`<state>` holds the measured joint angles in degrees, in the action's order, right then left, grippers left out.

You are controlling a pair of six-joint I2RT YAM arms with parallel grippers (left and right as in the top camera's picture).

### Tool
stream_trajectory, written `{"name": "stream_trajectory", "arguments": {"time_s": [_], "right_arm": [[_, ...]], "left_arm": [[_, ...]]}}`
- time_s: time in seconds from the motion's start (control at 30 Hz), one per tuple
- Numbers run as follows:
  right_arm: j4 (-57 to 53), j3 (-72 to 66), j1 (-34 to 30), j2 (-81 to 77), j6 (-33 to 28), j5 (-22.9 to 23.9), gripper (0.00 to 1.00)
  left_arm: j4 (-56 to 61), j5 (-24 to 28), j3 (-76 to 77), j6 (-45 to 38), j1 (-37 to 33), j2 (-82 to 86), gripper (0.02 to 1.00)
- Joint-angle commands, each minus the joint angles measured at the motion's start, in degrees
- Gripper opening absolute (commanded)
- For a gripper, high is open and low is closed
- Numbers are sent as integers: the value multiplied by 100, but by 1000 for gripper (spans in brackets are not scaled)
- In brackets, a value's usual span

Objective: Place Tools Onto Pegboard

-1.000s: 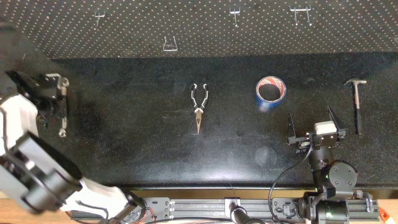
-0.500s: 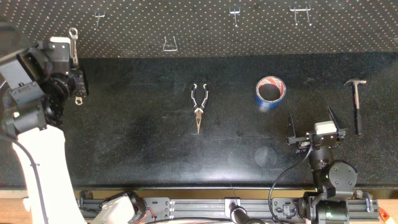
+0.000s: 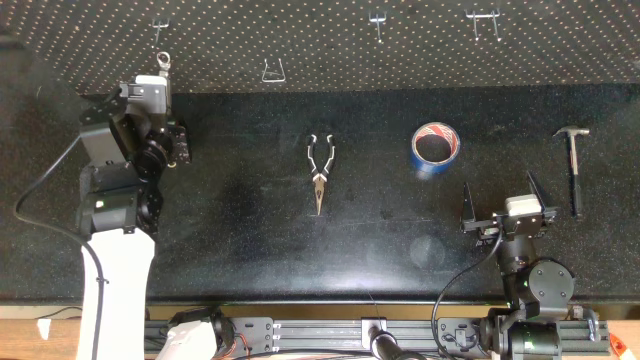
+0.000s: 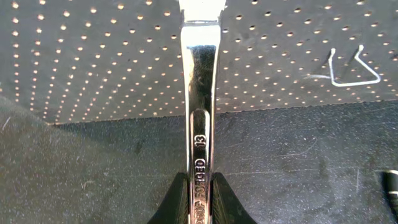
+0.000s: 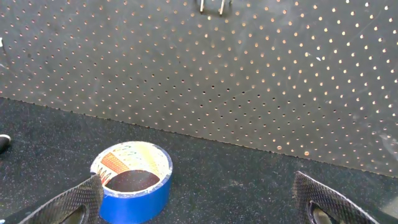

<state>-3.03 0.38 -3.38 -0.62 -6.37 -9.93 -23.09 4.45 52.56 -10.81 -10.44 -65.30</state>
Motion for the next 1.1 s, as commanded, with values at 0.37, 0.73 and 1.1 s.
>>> {"name": "stream_trajectory", "arguments": {"time_s": [0.37,0.73,1.1], "right_arm": [[-39,-15,-28,57,-37,48,993],[-39,-15,-28,57,-37,48,996],[-39,-15,-28,57,-37,48,996]], "left_arm": [[647,-146,24,203,-9,-140,29],[734,-385,24,358,-15,-363,29],[876,-382,24,461,-15,-553,29]]}}
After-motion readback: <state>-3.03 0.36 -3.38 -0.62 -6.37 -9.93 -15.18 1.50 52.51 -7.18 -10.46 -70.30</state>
